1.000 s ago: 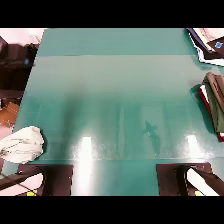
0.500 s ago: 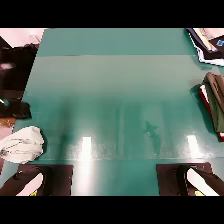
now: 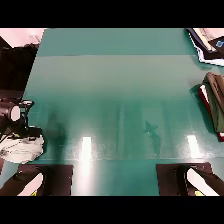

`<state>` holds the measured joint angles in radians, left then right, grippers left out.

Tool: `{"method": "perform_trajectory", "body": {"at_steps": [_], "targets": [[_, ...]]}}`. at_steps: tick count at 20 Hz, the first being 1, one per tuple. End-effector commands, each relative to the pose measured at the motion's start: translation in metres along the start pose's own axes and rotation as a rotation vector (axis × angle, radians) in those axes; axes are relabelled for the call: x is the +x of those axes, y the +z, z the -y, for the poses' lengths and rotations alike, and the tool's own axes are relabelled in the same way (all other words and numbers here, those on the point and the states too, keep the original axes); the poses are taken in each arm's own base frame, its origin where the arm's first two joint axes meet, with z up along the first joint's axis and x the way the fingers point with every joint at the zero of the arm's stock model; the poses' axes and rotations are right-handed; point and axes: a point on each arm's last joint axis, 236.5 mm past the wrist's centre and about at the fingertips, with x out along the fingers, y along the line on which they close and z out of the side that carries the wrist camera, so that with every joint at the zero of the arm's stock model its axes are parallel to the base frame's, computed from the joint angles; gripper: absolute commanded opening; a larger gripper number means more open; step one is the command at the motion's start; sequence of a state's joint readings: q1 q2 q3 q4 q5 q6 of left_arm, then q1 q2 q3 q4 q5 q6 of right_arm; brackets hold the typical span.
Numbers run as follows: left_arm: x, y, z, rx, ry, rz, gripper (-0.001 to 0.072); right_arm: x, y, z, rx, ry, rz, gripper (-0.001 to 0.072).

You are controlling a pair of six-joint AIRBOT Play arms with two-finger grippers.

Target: Fold the shirts.

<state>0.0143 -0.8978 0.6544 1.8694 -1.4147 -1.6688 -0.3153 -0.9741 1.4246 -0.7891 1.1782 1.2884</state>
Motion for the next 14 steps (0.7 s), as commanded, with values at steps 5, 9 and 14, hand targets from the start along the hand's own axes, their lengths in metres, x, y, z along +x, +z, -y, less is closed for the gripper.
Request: {"method": "perform_trajectory", "body": {"at_steps": [5, 9, 14], "targets": [[0.008, 0.012, 0.001, -0.048, 0.006, 0.060, 0.0024, 0.000, -0.002, -0.001, 0.001, 0.003, -0.010, 0.0014], [-0.053, 0.046, 0.001, -0.061, -0.072, 0.177, 0.0024, 0.000, -0.002, -0.002, 0.003, 0.007, -0.010, 0.0014], [-0.256, 0.085, 0.073, 0.140, -0.570, 0.592, 0.0024, 0.000, -0.003, -0.004, 0.005, 0.015, -0.014, 0.0014]]}}
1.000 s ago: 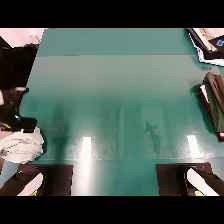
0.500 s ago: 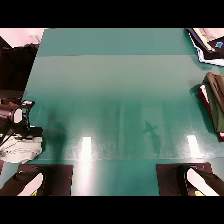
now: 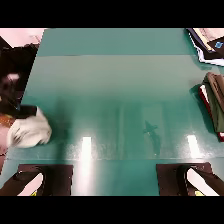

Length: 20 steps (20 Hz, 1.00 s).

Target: Fold the shirts.

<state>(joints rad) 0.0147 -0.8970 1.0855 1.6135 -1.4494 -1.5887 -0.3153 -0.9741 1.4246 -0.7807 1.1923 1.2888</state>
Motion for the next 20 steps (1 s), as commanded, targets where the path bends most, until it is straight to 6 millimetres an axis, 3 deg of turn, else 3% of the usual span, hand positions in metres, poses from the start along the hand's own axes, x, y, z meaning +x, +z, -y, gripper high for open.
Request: {"method": "perform_trajectory", "body": {"at_steps": [1, 3, 5, 8, 10, 13, 15, 17, 19, 20], "targets": [[-0.128, 0.050, 0.110, 0.175, -0.484, 0.285, 0.0023, 0.000, -0.001, -0.001, 0.001, 0.003, -0.003, 0.0014], [-0.205, 0.061, 0.152, 0.229, -0.704, 0.443, 0.0023, 0.000, -0.001, -0.001, 0.002, 0.003, -0.003, 0.0014], [-0.259, 0.063, 0.172, 0.272, -0.827, 0.547, 0.0023, 0.000, -0.001, -0.001, 0.002, 0.003, -0.003, 0.0014], [-0.289, 0.069, 0.193, 0.333, -0.905, 0.602, 0.0022, 0.000, -0.001, -0.001, 0.002, 0.003, -0.003, 0.0014], [-0.298, 0.072, 0.222, 0.409, -0.969, 0.622, 0.0022, 0.001, -0.001, -0.003, -0.001, 0.009, -0.006, 0.0015], [-0.277, 0.076, 0.279, 0.532, -1.053, 0.554, 0.0023, 0.004, -0.005, -0.012, -0.013, 0.030, -0.018, 0.0014], [-0.233, 0.076, 0.310, 0.599, -1.061, 0.442, 0.0023, 0.007, -0.007, -0.019, -0.023, 0.045, -0.027, 0.0014], [-0.182, 0.080, 0.320, 0.596, -1.041, 0.294, 0.0024, 0.008, -0.009, -0.024, -0.029, 0.056, -0.033, 0.0014], [-0.133, 0.088, 0.307, 0.574, -0.956, 0.186, 0.0029, 0.008, -0.009, -0.024, -0.029, 0.055, -0.034, 0.0014], [-0.114, 0.092, 0.293, 0.551, -0.901, 0.145, 0.0251, 0.008, -0.009, -0.024, -0.029, 0.055, -0.034, 0.0014]]}}
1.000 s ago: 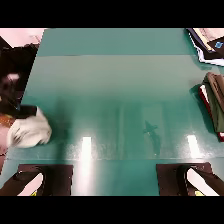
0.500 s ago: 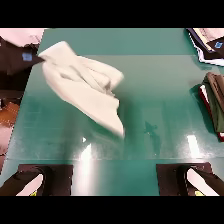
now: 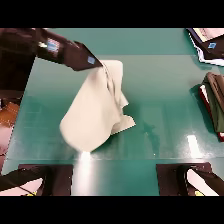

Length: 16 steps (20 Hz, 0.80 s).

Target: Fold the shirts.

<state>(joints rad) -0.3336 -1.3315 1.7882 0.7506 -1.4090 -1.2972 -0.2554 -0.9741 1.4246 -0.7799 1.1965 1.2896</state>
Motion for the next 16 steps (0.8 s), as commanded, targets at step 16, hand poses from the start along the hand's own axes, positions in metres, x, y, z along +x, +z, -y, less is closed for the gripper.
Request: {"method": "perform_trajectory", "body": {"at_steps": [16], "targets": [[0.005, -0.290, -0.163, -0.654, 0.302, -0.493, 0.0536, 0.001, -0.001, -0.001, -0.007, -0.001, -0.005, 0.0014]]}}
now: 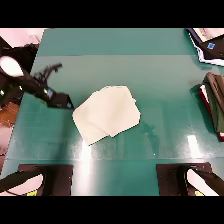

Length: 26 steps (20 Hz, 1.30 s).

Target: Fold the shirts.

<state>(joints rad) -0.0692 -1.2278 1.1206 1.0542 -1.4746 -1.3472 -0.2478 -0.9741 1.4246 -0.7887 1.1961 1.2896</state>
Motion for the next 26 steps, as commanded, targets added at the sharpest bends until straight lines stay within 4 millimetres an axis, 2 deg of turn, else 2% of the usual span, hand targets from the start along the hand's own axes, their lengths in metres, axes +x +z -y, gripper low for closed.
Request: {"method": "perform_trajectory", "body": {"at_steps": [1, 4, 7, 11, 15, 16, 18, 21, 23, 26], "targets": [[0.052, -0.051, -0.019, -0.112, -0.032, -0.104, 0.0536, 0.000, 0.000, 0.000, 0.000, 0.001, 0.000, 0.0014], [0.081, -0.066, -0.015, -0.199, -0.105, -0.102, 0.0536, 0.000, 0.000, -0.001, 0.000, 0.001, -0.001, 0.0014], [0.099, -0.071, -0.013, -0.268, -0.152, -0.075, 0.0535, 0.000, -0.001, -0.001, 0.000, 0.003, -0.005, 0.0014], [0.115, -0.079, -0.009, -0.275, -0.148, -0.080, 0.0535, 0.000, -0.002, -0.001, 0.000, 0.004, -0.008, 0.0014], [0.121, -0.068, -0.004, -0.265, -0.142, -0.033, 0.0534, 0.000, -0.003, -0.002, 0.000, 0.006, -0.011, 0.0014], [0.121, -0.064, -0.004, -0.272, -0.145, -0.019, 0.0497, 0.000, -0.003, -0.002, 0.001, 0.006, -0.012, 0.0014], [0.120, -0.056, 0.001, -0.289, -0.169, 0.010, 0.0195, 0.000, -0.005, -0.002, 0.001, 0.009, -0.021, 0.0014], [0.116, -0.042, 0.015, -0.321, -0.237, 0.061, 0.0177, 0.000, -0.012, -0.004, 0.000, 0.016, -0.050, 0.0015], [0.112, -0.036, 0.028, -0.294, -0.297, 0.079, 0.0025, -0.001, -0.016, -0.005, 0.000, 0.020, -0.068, 0.0015], [0.096, -0.028, 0.047, -0.226, -0.351, 0.072, 0.0023, -0.001, -0.017, -0.005, -0.001, 0.021, -0.070, 0.0015]]}}
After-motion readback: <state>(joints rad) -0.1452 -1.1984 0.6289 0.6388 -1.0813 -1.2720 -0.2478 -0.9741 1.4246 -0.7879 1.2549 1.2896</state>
